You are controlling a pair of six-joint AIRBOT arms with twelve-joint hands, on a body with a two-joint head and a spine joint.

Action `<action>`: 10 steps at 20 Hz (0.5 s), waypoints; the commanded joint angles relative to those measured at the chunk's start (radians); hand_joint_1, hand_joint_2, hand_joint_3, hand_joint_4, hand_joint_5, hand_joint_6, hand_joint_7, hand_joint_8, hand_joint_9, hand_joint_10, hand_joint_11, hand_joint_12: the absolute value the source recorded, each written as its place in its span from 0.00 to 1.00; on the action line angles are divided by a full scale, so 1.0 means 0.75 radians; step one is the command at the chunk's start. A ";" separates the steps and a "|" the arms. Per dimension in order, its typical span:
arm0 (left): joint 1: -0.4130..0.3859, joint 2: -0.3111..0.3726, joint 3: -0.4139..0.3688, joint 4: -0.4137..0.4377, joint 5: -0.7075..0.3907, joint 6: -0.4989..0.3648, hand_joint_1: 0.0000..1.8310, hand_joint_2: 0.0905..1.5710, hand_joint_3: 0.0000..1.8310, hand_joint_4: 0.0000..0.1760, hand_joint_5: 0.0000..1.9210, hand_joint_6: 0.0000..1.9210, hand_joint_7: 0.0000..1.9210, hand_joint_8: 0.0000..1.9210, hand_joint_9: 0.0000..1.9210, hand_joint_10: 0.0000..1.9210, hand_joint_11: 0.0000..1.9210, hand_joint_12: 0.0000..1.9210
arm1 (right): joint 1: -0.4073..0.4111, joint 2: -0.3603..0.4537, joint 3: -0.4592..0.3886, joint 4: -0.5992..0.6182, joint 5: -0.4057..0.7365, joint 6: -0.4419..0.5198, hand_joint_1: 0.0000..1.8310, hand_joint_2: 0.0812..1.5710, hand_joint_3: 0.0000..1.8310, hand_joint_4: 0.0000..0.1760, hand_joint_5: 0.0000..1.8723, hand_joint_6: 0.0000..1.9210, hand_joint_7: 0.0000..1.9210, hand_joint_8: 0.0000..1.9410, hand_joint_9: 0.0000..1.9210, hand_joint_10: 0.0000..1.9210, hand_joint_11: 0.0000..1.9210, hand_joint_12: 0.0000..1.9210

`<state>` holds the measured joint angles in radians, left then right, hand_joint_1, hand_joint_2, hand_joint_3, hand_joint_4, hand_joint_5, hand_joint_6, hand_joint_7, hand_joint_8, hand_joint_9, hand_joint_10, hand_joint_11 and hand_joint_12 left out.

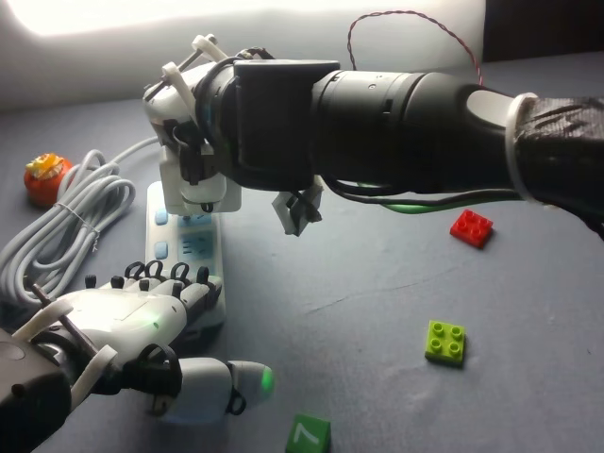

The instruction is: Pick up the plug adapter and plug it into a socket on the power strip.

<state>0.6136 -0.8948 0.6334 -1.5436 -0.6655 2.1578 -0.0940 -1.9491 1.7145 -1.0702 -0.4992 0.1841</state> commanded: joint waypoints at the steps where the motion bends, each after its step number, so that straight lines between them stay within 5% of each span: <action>1: 0.002 -0.009 0.008 0.002 0.010 0.001 0.00 0.71 0.00 0.00 0.00 0.00 0.00 0.00 0.00 0.00 0.00 0.00 | 0.016 -0.005 0.003 -0.053 0.062 0.002 0.69 0.66 0.00 0.00 0.54 0.42 0.60 0.43 0.65 0.08 0.38 0.57; 10: 0.009 -0.008 0.009 0.002 0.010 0.001 0.00 0.71 0.00 0.00 0.00 0.00 0.00 0.00 0.00 0.00 0.00 0.00 | 0.014 -0.090 0.072 -0.069 0.026 -0.012 0.68 0.67 0.00 0.00 0.52 0.45 0.59 0.44 0.65 0.07 0.36 0.60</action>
<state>0.6159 -0.8948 0.6338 -1.5436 -0.6685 2.1578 -0.0914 -2.0155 1.7744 -1.0874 -0.5320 0.1642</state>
